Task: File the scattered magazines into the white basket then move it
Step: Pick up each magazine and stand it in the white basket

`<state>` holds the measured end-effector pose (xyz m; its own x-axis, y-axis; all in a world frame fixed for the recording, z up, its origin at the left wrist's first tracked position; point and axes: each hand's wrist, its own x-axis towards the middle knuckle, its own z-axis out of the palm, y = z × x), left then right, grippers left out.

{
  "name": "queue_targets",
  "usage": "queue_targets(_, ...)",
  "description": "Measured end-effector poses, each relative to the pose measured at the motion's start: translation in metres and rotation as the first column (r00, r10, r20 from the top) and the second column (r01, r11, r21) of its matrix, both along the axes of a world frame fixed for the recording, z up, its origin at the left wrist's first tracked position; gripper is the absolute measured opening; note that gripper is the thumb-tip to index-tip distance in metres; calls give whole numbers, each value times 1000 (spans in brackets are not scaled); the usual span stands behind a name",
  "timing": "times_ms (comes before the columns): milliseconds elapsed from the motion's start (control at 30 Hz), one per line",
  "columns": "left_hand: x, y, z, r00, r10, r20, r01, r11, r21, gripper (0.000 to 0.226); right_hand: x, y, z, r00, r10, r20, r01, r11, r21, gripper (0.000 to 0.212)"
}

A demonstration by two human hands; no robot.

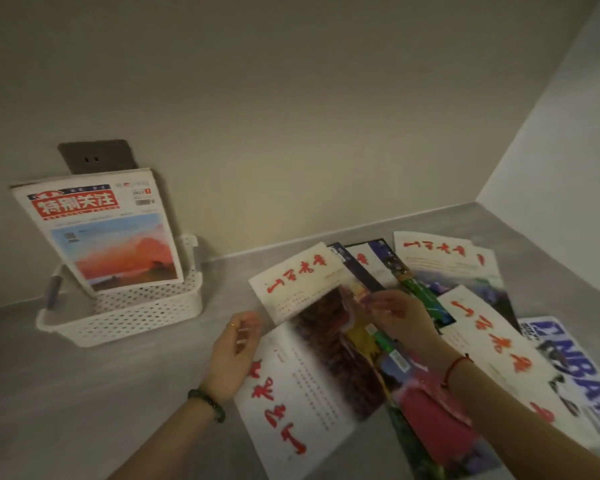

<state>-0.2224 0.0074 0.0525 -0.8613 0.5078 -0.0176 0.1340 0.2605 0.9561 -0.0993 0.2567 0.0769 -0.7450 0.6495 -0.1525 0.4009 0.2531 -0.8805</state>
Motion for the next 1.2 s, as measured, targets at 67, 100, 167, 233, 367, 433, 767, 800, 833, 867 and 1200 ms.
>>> queue_targets(67, 24, 35, -3, 996, -89, 16, 89, 996, 0, 16, 32, 21, -6, 999, -36, 31, 36, 999, 14, 23)
queue_targets(100, 36, 52, -5, 993, -114, 21, 114, 993, -1, 17, 48, 31, -8, 997, -62, 47, 61, 998, 30, 25)
queue_targets(167, 57, 86, -8, 985, -169, 46, 169, 985, -14, 19, 77, 56, -14, 991, -112, 68, 108, 992, 58, 26)
queue_targets(233, 76, 116, -11, 969, -232, 79, 236, 971, -39, 20, 102, 81, -18, 981, -173, 84, 168, 984, 56, 28)
queue_targets(367, 108, 163, -17, 921, -355, 158, 366, 929, -47, 22, 145, 128, -29, 942, -238, 237, 197, 963, 184, 42)
queue_targets(433, 122, 180, -20, 910, -371, 186, 387, 921, -55, 22, 159, 145, -34, 903, -253, 347, 193, 961, 198, 51)
queue_targets(767, 145, 187, -70, 886, -440, -147, 146, 566, -811, 91, 114, 106, -47, 983, 124, 138, -121, 992, -30, 25)
queue_targets(800, 142, 181, -74, 891, -433, -134, 123, 516, -848, 93, 106, 98, -49, 974, 188, 127, -182, 982, -56, 24)
queue_targets(833, 139, 177, -78, 894, -431, -123, 113, 483, -868, 96, 100, 91, -53, 964, 237, 118, -230, 971, -71, 24)
queue_targets(867, 137, 174, -80, 889, -446, -101, 126, 450, -884, 92, 94, 84, -55, 961, 256, 104, -246, 963, -107, 23)
queue_targets(1200, 133, 147, -14, 738, -637, -225, 221, 543, -811, 35, 63, 71, -62, 952, 269, 146, -6, 494, -870, 63)
